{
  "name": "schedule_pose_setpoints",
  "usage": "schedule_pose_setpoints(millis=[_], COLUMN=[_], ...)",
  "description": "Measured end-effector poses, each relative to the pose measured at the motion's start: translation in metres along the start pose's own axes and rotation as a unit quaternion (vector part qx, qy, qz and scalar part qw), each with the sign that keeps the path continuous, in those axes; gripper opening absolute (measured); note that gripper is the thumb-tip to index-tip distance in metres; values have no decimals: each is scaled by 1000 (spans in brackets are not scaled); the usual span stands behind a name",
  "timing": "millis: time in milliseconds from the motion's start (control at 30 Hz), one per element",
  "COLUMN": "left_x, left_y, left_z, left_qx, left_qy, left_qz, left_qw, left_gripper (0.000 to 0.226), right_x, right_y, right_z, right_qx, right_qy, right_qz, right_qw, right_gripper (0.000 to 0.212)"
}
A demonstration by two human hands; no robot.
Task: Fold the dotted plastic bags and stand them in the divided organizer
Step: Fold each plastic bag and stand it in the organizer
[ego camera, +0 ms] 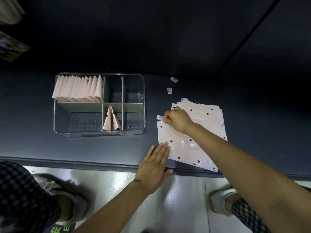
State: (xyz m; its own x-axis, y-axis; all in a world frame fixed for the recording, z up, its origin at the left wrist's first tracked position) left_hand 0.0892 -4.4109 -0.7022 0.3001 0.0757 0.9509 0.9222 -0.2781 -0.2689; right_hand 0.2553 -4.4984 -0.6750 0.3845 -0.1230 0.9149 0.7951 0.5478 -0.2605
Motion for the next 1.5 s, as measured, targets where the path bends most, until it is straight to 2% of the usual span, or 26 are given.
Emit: schedule_pose_setpoints(millis=[67,133,200,233,367,467,567,633,800,900,967,1033,1100,1167,1233,1300,1400,1467,1500], left_x=[-1,-2,-3,-5,-8,-9,-6,4,28,29,27,26,28,31,34,37,36,37,40], left_y=[1,1,1,1,2,4,8,14,35,43,46,47,49,53,60,67,75,77,76], left_z=[0,0,0,0,0,4,11,13,12,11,10,12,20,30,36,40,44,43,42], left_qx=[4,4,1,1,2,-7,-12,-6,64,83,77,72,87,116,143,184,240,264,274], left_qy=[4,10,15,18,24,36,29,-17,-152,-184,-174,-166,-195,-245,-287,-322,-350,-363,-366], left_qz=[0,4,5,9,24,16,18,0,-53,-54,-48,-54,-72,-82,-79,-66,-33,-29,-37], left_qw=[1000,1000,1000,1000,999,999,999,1000,985,978,981,982,974,959,944,927,905,893,889], left_gripper=[72,73,74,75,75,75,71,63,34,28,36,44,43,34,21,15,22,24,26], right_x=[2,11,16,11,-52,-74,-65,-55,-17,-14,-14,-13,-12,-15,-17,-16,-14,-17,-17], right_y=[-4,-16,-38,-50,-101,-135,-166,-176,-161,-149,-145,-142,-140,-138,-134,-129,-119,-113,-111], right_z=[1,4,10,15,41,22,-18,-33,-23,-20,-24,-33,-53,-71,-78,-78,-80,-86,-87], right_qx=[-6,-5,27,54,151,136,99,85,97,110,120,126,58,-41,-91,-105,-157,-198,-214], right_qy=[-4,-6,-9,-4,-39,-79,-105,-111,-152,-184,-185,-117,59,198,288,337,357,345,339], right_qz=[-28,-89,-160,-165,8,49,51,40,-136,-146,-149,-154,-160,-156,-146,-149,-177,-197,-199], right_qw=[1000,996,987,985,988,986,988,989,974,966,964,973,984,967,942,923,904,896,894], right_gripper=[16,20,28,34,68,76,73,71,34,39,40,28,16,15,10,15,16,41,45])
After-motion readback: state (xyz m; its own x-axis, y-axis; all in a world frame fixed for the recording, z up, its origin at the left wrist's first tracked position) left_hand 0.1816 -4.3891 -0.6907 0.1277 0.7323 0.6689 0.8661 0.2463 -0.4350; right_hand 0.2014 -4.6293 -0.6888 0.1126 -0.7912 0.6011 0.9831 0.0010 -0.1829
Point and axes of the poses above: each hand's wrist, its own y-axis towards the middle knuckle, its own x-axis out of the back of the hand, z = x × y, the point moved 6 cm from there along y, towards the middle knuckle, and after that the axes turned 15 degrees about x, right-handed, at the moved point
